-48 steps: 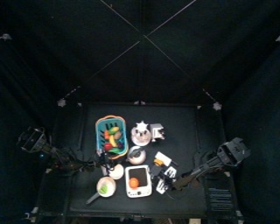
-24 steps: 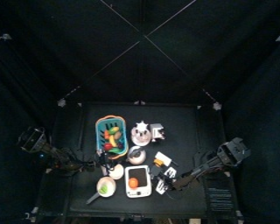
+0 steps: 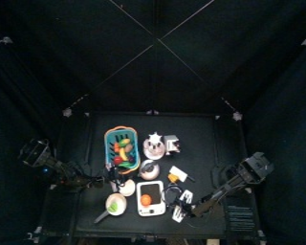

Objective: Place pot lid on pot

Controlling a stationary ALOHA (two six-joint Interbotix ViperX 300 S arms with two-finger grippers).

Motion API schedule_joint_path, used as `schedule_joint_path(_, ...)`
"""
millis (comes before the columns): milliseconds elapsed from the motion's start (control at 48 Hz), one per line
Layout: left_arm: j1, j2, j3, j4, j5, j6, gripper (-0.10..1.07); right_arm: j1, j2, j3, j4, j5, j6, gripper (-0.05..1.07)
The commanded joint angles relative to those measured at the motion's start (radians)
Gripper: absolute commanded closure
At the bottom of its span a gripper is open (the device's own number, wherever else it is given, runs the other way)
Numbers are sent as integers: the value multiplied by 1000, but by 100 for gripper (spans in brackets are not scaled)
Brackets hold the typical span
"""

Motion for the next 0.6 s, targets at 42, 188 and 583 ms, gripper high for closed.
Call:
schedule_joint_path(42,3,-6,-20,0,2,-2,13,52,18,-87,0,89,11,8)
schedule_joint_path(188,3,-6,-26,0,2,-2,13,121,52,-163,-25,218,84,8)
schedule_joint_path(583,2,-11,-31,-11,2,-2,13,258,69,-100,-199,291,581,8)
